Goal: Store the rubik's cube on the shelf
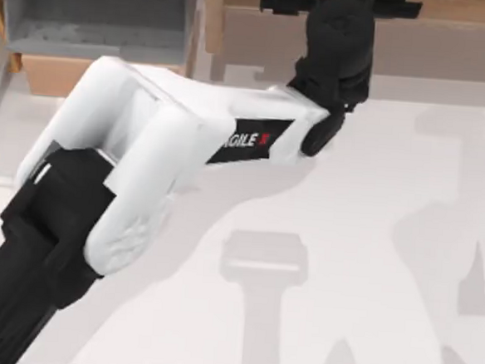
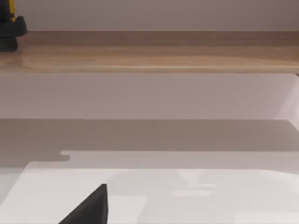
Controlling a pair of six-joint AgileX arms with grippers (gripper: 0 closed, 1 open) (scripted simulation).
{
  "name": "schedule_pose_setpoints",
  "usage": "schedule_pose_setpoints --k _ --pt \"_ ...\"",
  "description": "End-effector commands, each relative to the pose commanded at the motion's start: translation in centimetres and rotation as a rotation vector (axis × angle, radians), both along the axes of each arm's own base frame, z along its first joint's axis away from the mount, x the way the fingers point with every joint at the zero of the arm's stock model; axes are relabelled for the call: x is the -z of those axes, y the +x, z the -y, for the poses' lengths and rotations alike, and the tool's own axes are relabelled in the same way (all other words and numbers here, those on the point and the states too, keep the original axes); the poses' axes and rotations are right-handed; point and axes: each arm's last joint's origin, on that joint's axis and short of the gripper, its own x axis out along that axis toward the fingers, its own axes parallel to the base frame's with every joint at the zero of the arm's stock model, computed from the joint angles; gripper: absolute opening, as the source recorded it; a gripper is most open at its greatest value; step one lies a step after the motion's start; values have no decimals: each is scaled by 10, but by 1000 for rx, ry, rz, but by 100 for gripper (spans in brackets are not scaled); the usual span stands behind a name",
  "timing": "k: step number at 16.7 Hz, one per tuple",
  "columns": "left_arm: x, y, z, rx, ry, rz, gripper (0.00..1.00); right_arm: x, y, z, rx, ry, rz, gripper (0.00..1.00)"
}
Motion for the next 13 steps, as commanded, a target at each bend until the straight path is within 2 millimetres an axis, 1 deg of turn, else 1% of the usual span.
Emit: schedule_pose_setpoints --k 12,13 --pt "0 0 0 0 0 0 98 0 0 0 0 0 0 100" --pt "0 0 0 0 0 0 100 0 0 0 0 0 0 100"
